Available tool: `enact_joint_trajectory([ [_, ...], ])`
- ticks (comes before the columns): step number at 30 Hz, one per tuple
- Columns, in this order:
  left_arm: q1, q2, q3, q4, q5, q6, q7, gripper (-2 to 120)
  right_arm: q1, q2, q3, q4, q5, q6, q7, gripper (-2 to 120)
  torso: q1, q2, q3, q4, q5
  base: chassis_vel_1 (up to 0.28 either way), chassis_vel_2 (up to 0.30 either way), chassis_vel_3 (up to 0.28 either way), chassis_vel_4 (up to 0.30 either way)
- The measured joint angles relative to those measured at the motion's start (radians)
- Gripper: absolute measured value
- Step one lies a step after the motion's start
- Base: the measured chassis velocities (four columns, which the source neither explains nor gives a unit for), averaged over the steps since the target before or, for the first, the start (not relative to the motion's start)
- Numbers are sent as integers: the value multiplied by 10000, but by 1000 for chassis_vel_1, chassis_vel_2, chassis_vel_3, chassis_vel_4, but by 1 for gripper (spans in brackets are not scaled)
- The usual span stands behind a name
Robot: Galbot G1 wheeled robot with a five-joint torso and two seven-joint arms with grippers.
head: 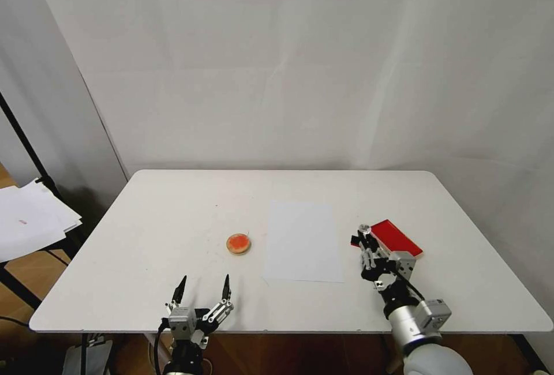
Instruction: Pick up the stamp from the ink pad and place it onto another ink pad.
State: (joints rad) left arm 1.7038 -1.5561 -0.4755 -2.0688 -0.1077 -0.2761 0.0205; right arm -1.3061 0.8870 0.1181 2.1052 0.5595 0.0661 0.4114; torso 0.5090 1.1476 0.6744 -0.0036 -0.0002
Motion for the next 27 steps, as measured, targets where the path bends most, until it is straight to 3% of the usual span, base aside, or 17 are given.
enact_joint_trajectory([
  [5, 0, 0, 0, 0, 0, 0, 0, 102, 866, -73, -1009, -547, 288, -7, -60, 7, 0, 0, 1, 0, 1, 0, 0, 0, 0],
  [20, -1, 0, 1, 0, 0, 0, 0, 102, 3039, -443, -2735, -1163, 1545, -587, 180, 7, 2, 0, 1, -1, 0, 0, 0, 0, 0],
  [27, 0, 0, 0, 0, 0, 0, 0, 102, 4142, 26, -3634, -2196, 1669, -474, 289, 7, 3, -1, 1, 1, 1, 0, 0, 0, 0],
])
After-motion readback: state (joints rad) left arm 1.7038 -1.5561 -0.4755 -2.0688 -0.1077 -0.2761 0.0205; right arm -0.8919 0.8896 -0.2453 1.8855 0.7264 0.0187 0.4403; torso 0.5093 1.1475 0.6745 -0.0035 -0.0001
